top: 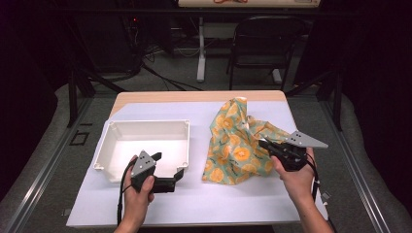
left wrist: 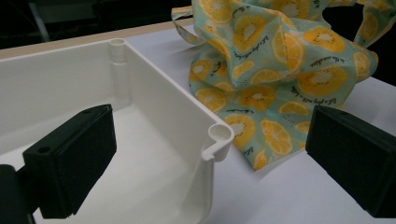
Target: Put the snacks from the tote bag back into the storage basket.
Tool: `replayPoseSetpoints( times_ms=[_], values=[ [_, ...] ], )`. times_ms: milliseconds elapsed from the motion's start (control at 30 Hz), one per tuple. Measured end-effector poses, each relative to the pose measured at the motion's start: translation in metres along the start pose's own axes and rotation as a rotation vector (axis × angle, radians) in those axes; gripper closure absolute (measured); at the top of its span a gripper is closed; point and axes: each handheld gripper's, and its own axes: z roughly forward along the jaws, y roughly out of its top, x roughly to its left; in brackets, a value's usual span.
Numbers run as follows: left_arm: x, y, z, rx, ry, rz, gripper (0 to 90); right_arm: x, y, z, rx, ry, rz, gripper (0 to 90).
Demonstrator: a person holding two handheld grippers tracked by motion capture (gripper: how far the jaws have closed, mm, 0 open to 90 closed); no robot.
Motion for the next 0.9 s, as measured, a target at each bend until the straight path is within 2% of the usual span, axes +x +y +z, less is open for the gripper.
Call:
replayPoseSetpoints(
  times_ms=[267,500,700,900],
  values=[
    [-0.017,0.012,0.020,0.002,-0.044,0.015,2.4,0.008,-0.005,-0.007,0.000,0.016,-0.005,90.0],
    [-0.030,0.020,0.038,0.009,-0.089,0.026,3.3,0.017,-0.008,-0.013,0.009,0.055,-0.013,90.0],
    [-0.035,0.023,0.046,0.003,-0.103,0.032,4.6,0.022,-0.010,-0.017,0.011,0.063,-0.016,90.0],
    [-0.041,0.025,0.056,0.004,-0.121,0.021,5.9,0.024,-0.013,-0.020,0.020,0.086,-0.005,90.0]
  ],
)
